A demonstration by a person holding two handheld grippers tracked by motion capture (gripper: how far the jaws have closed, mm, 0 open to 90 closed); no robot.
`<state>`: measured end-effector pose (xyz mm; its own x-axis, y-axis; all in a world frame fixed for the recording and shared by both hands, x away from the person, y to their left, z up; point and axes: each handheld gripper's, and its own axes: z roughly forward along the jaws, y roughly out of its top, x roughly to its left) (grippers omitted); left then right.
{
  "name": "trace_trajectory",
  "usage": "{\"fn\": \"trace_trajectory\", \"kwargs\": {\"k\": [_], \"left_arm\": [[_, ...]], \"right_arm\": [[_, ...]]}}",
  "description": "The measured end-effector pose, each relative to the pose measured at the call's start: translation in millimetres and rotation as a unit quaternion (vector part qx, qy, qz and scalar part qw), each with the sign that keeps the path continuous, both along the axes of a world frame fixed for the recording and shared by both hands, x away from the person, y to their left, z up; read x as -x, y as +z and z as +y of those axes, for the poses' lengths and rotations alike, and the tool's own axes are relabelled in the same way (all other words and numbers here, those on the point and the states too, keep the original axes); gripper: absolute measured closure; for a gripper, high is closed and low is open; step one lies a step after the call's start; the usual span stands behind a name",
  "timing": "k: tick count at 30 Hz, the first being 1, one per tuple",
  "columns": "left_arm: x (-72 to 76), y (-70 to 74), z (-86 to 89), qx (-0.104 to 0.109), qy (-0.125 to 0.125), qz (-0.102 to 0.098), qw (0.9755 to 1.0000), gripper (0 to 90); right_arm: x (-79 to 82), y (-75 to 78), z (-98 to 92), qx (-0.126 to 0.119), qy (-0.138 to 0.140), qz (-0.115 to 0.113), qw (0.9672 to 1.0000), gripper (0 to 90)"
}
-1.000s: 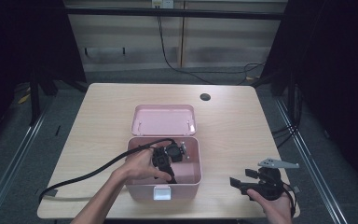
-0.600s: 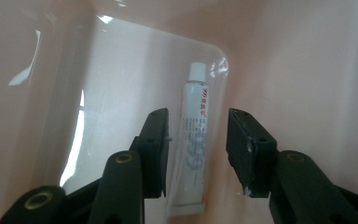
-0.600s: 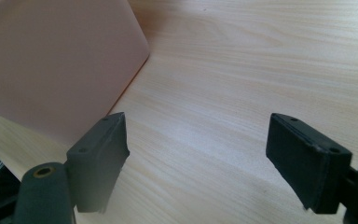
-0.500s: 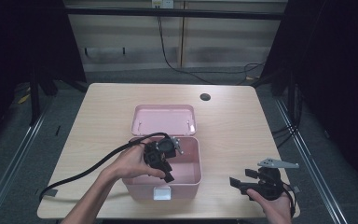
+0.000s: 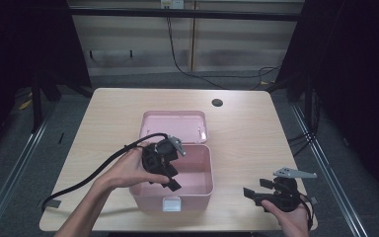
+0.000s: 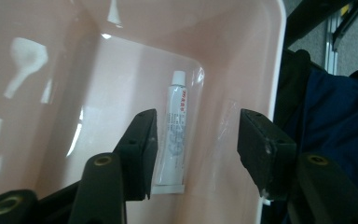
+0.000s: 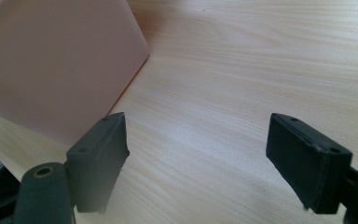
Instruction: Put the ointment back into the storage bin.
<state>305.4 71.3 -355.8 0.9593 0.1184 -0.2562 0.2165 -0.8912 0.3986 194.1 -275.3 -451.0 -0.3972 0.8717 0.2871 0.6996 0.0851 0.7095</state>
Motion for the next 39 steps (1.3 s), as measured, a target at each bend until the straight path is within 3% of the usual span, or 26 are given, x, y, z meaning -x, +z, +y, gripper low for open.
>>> {"fn": "trace_trajectory", "kwargs": {"k": [11, 19, 28, 34, 35, 39], "left_arm": [[8.6, 19.6, 20.0, 0.02, 0.023, -0.037, 0.9989, 39.4], [13.8, 31.8, 45.6, 0.04, 0.044, -0.063, 0.9963, 37.6], [16.3, 32.9, 74.1, 0.078, 0.079, -0.079, 0.9906, 37.1], [19.2, 32.0, 90.6, 0.088, 0.092, -0.096, 0.9872, 37.1], [20.2, 31.5, 93.1, 0.097, 0.102, -0.095, 0.9855, 37.1], [22.1, 29.7, 104.6, 0.106, 0.111, -0.104, 0.9827, 36.9]], "right_arm": [[0.3, 0.2, -0.3, 0.0, -0.001, 0.0, 1.0, 20.5], [0.4, 0.2, -0.3, 0.0, -0.002, 0.0, 1.0, 20.6], [0.1, -0.1, -0.2, 0.001, -0.004, 0.001, 1.0, 20.8], [0.0, -0.2, 0.0, 0.004, -0.005, 0.0, 1.0, 21.1], [-0.1, -0.4, -0.2, 0.005, -0.006, 0.0, 1.0, 21.1], [-1.0, -1.5, 0.0, 0.006, -0.007, -0.002, 1.0, 22.5]]}}
